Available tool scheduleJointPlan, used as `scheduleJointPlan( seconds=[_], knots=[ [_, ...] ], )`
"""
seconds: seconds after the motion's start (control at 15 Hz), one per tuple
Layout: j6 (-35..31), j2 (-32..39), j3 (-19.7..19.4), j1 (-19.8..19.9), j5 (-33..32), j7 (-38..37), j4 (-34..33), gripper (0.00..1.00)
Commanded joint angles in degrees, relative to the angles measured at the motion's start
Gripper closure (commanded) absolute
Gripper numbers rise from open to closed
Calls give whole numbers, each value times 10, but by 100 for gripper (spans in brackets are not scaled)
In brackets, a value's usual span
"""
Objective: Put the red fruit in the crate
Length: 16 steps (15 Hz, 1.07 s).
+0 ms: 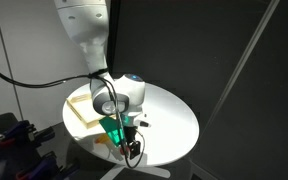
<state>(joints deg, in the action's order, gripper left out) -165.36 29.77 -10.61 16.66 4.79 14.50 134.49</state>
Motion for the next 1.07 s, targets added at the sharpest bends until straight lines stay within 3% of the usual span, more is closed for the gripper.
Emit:
scheduleJointPlan(
  seconds=[0.0,1.0],
  knots=[
    [-1,11,4,-2,-20,-29,-14,0],
    [-1,52,-11,-42,-36,-81,-45,0]
  ],
)
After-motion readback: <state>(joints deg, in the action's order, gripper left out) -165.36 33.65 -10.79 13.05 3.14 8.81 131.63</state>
